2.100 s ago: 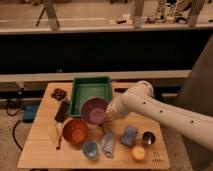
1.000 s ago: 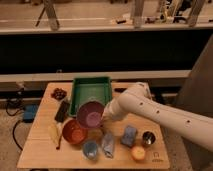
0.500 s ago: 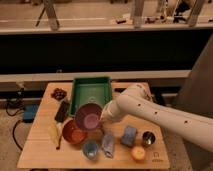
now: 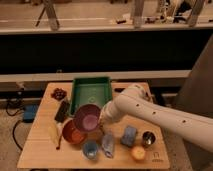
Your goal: Stack bowls into tray
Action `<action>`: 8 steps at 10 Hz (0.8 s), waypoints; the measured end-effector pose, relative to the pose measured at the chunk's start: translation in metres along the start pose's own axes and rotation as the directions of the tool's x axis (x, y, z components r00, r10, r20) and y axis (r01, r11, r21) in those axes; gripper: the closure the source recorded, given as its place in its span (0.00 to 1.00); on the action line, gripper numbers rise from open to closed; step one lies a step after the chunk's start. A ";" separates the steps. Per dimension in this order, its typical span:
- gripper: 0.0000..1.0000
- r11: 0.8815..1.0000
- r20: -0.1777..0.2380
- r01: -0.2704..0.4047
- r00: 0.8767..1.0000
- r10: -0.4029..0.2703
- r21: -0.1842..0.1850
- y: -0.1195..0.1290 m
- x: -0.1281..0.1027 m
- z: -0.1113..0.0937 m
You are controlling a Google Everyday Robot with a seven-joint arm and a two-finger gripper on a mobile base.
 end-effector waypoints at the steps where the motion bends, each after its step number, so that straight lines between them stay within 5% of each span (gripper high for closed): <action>1: 1.00 1.000 0.011 0.025 1.000 -0.025 0.000 -0.005 -0.004 0.005; 8: 1.00 0.994 0.087 0.111 0.990 -0.112 0.020 -0.022 -0.021 0.045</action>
